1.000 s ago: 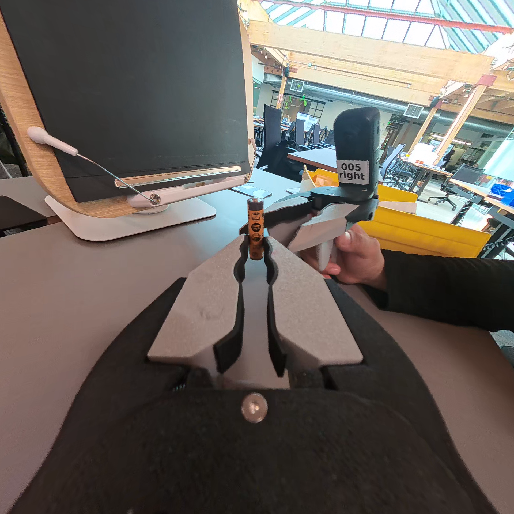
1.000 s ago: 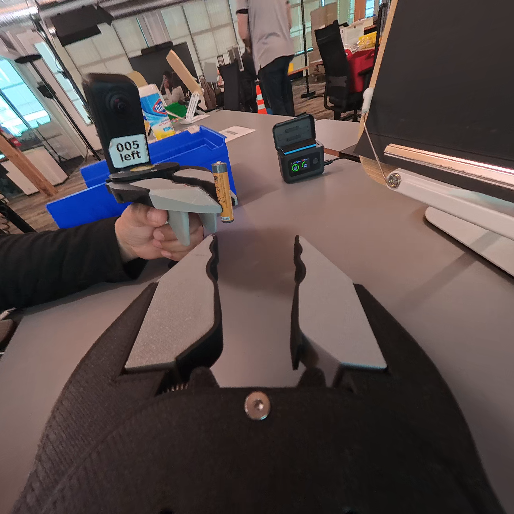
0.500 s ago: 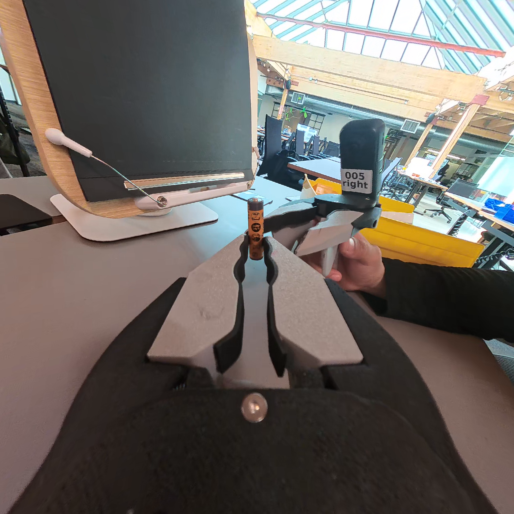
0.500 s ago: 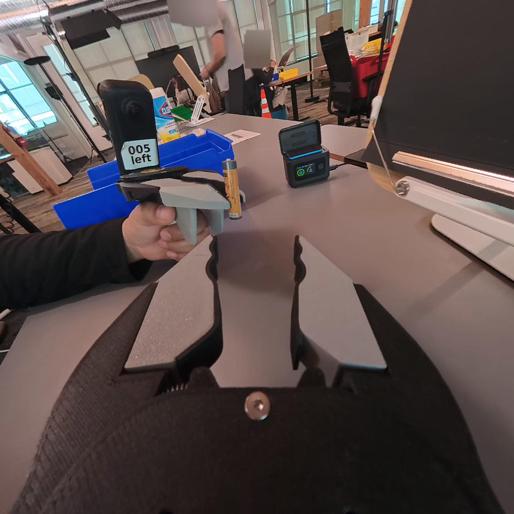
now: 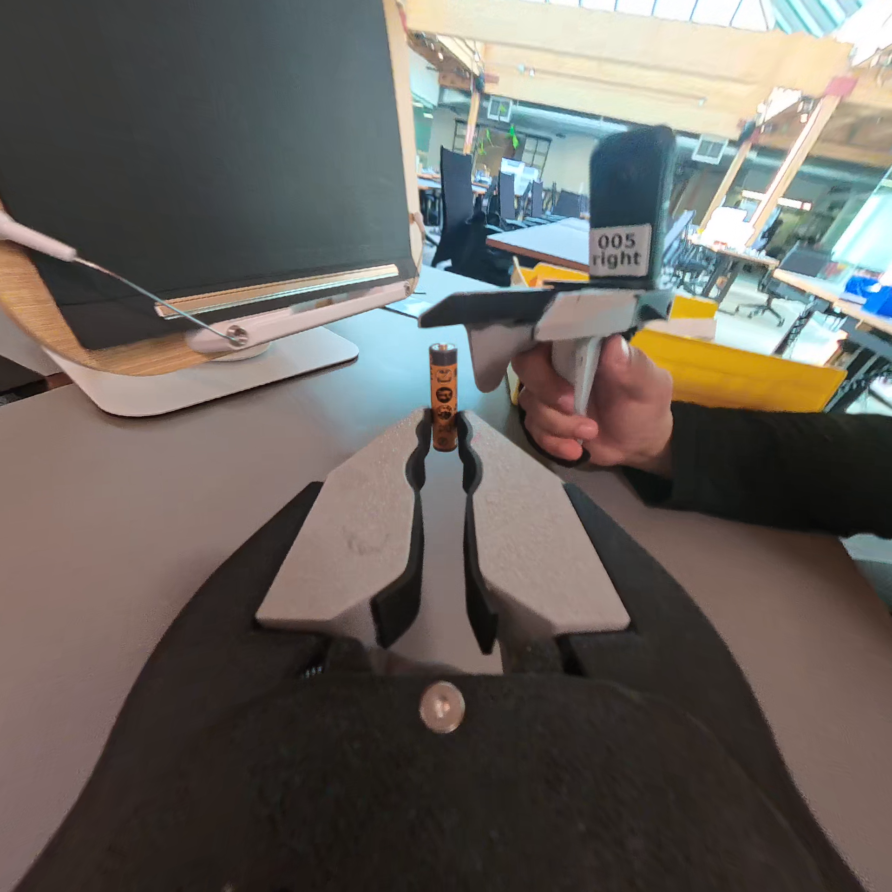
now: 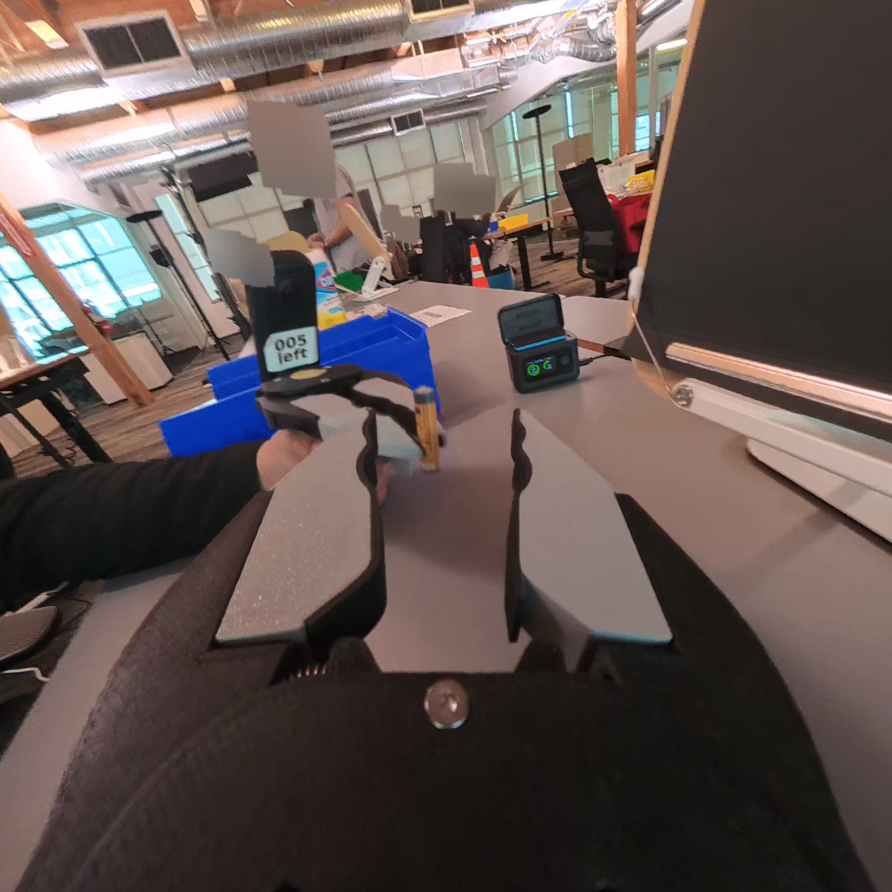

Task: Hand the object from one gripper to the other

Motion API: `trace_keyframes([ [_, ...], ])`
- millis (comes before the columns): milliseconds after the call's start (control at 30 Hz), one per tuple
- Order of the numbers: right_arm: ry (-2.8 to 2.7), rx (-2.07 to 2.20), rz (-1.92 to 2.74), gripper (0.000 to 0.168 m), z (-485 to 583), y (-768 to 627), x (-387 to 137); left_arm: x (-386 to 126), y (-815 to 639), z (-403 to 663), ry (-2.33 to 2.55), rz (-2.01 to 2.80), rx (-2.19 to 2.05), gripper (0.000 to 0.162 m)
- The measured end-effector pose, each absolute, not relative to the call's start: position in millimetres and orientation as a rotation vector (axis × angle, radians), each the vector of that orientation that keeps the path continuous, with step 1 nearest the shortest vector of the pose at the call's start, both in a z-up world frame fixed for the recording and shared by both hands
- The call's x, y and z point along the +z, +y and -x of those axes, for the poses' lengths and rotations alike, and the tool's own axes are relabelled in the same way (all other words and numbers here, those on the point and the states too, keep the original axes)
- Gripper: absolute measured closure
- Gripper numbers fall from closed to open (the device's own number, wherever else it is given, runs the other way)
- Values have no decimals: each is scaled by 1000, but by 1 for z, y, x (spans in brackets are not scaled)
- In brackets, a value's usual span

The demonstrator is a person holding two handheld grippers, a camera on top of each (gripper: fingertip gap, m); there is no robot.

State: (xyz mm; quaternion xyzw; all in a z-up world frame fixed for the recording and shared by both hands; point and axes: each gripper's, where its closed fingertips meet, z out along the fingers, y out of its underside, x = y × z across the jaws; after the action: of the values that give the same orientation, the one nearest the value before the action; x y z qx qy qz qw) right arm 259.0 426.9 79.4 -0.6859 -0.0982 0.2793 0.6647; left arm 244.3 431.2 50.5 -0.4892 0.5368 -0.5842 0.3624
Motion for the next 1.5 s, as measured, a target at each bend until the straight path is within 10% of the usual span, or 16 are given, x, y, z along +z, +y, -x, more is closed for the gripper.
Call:
trace_keyframes([
  [533, -254, 724, 1665, 161, -234, 428, 67, 50, 409, -244, 1457, 1177, -1435, 153],
  [767, 83, 968, 1758, 161, -267, 431, 61, 46, 405, -239, 1540, 810, -836, 114],
  [1500, 234, 1405, 1861, 159, -233, 406, 62, 64, 382, -249, 1360, 169, -3, 152],
])
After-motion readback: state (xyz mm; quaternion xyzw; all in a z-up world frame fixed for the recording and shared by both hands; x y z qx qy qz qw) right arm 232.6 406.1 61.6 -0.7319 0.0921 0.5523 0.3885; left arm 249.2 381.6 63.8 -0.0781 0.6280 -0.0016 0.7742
